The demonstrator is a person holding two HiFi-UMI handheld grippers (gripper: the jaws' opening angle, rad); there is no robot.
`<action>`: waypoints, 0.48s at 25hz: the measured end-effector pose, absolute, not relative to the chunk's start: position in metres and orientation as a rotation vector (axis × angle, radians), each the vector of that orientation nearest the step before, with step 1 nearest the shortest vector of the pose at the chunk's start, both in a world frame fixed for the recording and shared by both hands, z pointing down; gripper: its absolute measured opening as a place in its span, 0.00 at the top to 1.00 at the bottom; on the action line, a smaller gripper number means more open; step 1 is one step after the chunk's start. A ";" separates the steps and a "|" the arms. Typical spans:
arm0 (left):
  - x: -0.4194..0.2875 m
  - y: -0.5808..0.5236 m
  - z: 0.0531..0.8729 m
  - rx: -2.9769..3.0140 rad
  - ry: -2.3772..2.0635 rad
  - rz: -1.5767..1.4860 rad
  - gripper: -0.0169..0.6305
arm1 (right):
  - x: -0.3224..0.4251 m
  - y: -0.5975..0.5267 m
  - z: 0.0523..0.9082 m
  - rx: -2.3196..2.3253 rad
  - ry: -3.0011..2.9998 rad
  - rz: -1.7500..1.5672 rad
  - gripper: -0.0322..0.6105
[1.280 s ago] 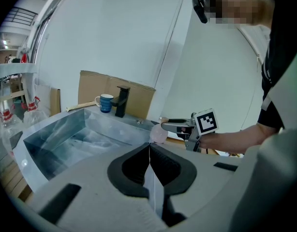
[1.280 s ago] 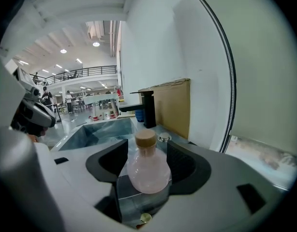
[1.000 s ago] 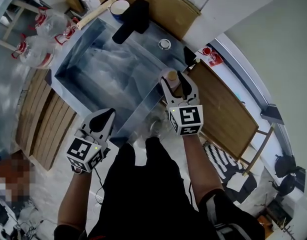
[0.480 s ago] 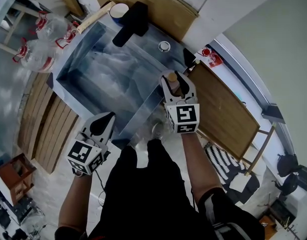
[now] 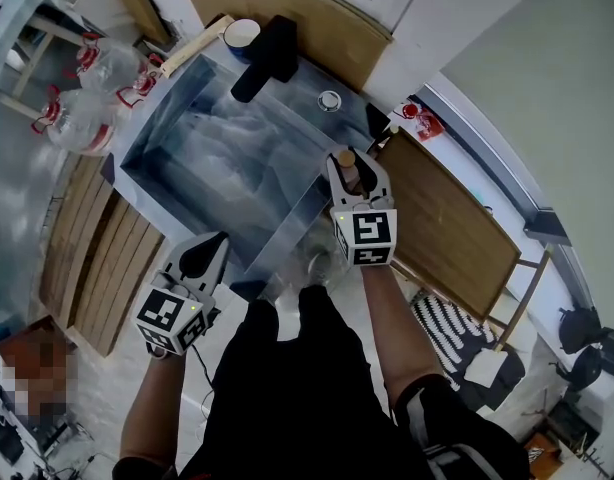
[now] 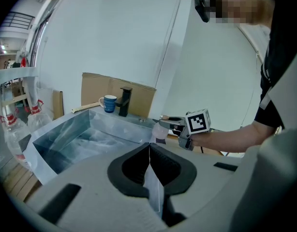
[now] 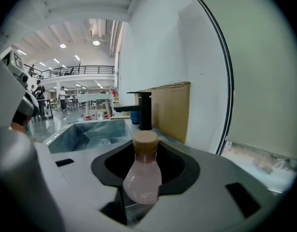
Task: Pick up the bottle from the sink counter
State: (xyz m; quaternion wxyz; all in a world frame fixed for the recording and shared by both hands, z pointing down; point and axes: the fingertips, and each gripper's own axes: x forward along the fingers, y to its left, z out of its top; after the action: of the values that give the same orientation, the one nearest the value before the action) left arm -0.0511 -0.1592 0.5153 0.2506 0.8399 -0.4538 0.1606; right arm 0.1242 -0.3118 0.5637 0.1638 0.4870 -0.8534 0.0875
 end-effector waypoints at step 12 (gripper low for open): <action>-0.061 -0.152 0.505 2.306 -1.243 0.418 0.94 | 0.122 -0.310 0.556 1.410 -2.423 0.241 0.73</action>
State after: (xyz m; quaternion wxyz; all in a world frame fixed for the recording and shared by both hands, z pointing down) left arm -0.0609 -0.1522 0.5052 0.2420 0.8435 -0.4545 0.1529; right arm 0.1219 -0.3101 0.5565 0.1630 0.4945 -0.8496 0.0846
